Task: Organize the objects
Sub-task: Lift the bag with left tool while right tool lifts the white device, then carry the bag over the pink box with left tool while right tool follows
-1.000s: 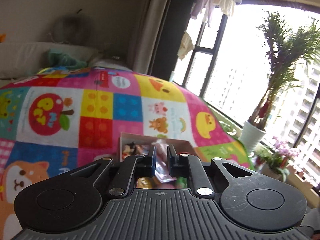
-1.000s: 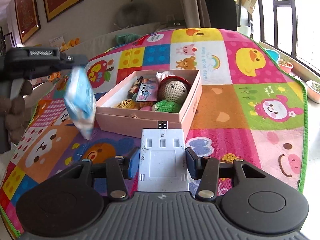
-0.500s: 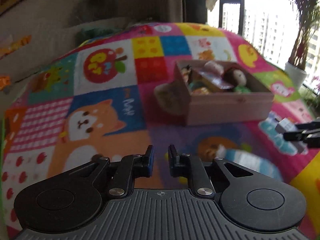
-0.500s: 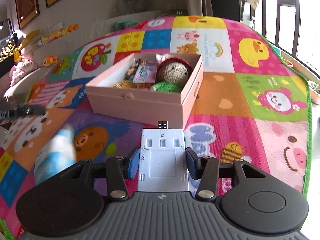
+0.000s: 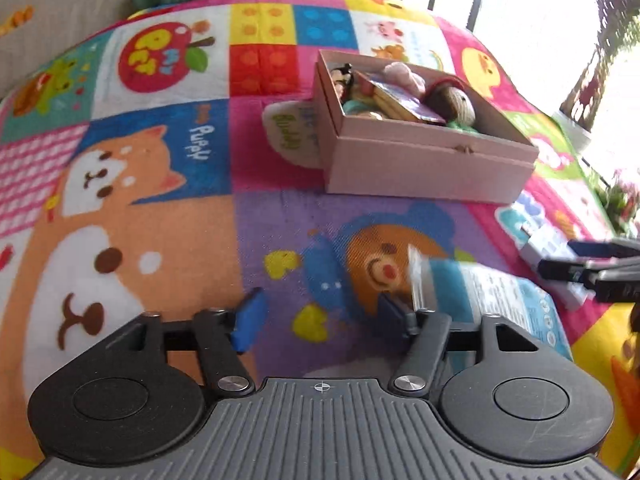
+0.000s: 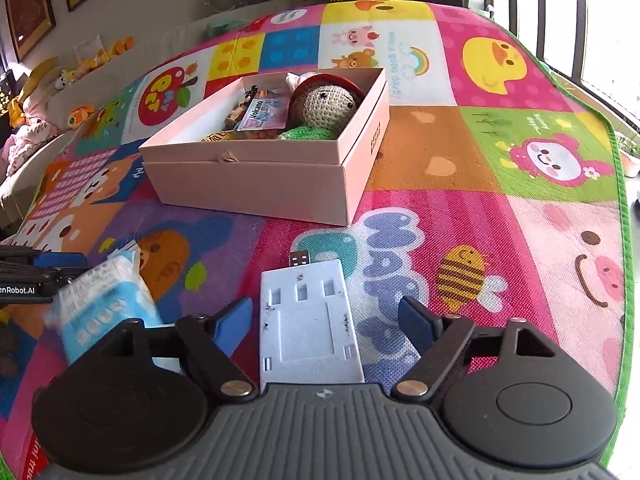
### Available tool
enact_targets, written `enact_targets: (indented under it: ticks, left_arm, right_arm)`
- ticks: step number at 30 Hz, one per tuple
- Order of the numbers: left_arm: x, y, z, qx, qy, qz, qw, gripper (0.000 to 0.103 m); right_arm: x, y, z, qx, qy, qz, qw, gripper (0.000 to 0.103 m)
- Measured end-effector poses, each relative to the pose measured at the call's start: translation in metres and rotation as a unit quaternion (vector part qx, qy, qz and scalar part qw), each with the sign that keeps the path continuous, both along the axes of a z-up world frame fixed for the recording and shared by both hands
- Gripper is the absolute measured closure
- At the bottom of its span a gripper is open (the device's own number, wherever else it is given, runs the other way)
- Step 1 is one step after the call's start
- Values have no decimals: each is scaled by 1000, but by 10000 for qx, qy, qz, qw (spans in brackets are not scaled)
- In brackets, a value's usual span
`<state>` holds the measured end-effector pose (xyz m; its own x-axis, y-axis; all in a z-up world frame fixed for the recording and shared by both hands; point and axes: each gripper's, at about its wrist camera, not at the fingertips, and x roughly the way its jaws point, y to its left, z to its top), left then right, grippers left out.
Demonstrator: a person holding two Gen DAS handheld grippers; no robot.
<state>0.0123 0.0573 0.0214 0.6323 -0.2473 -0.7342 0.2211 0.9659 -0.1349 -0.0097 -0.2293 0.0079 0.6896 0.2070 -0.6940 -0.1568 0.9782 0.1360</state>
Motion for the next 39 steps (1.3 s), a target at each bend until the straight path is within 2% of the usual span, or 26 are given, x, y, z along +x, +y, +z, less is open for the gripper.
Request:
enact_targets:
  ticks: [3, 5, 7, 10, 12, 15, 17, 18, 21, 23, 24, 26, 29, 31, 32, 34, 36, 39]
  left_arm:
    - [-12, 18, 14, -592, 132, 604, 9963, 42]
    - [-27, 29, 31, -990, 178, 682, 9926, 42]
    - [-39, 31, 40, -1454, 497, 406, 9873, 42]
    - [-54, 16, 37, -2161, 1286, -241, 9676, 42]
    - [-59, -4, 28, -2374, 1590, -403, 9575, 42]
    - [-48, -24, 15, -2628, 1727, -24, 9492, 42]
    - [-32, -26, 14, -2928, 1598, 320, 9422, 42]
    - [-23, -28, 15, -2964, 1494, 491, 9420, 42]
    - [5, -41, 16, -2703, 1268, 794, 9511, 42]
    - [22, -56, 9, -2408, 1378, 868, 9568, 42]
    - [29, -62, 5, -2261, 1464, 948, 9584, 37]
    - [36, -72, 3, -2177, 1288, 882, 9634, 30]
    - [41, -86, 3, -1849, 1107, 779, 9734, 31]
    - [40, -90, 5, -1652, 1085, 626, 9783, 34]
    - [37, -90, 6, -1619, 1111, 467, 9794, 40]
    - [34, -89, 10, -1472, 1181, 175, 9819, 42]
    - [23, -86, 16, -1226, 1058, -55, 9868, 47]
    - [6, -81, 21, -937, 858, -260, 9916, 49]
  right_arm:
    - [-2, 1, -1, -60, -47, 25, 10000, 20]
    - [-3, -1, -1, -32, -81, 46, 10000, 20]
    - [-5, -2, -1, 6, -114, 39, 9999, 20]
    - [-9, -4, 2, 52, -272, 53, 9996, 20]
    - [-11, -6, 5, 23, -412, 54, 9991, 20]
    - [-15, -13, 9, 24, -527, -1, 9986, 20]
    - [-19, -20, 10, 62, -568, -60, 9983, 20]
    - [-21, -24, 11, 99, -588, -82, 9982, 20]
    - [-26, -31, 8, 200, -604, -99, 9979, 20]
    - [-25, -33, 2, 202, -570, -125, 9981, 20]
    - [-25, -34, 0, 214, -541, -131, 9982, 20]
    - [-24, -35, -2, 268, -514, -104, 9983, 20]
    - [-25, -34, -2, 300, -543, -34, 9981, 20]
    - [-28, -31, -1, 246, -562, 24, 9981, 20]
    - [-28, -30, -1, 203, -575, 83, 9981, 20]
    - [-30, -27, 1, 79, -606, 227, 9979, 20]
    - [-29, -23, 1, -10, -560, 405, 9976, 20]
    - [-23, -15, -1, -101, -403, 598, 9973, 21]
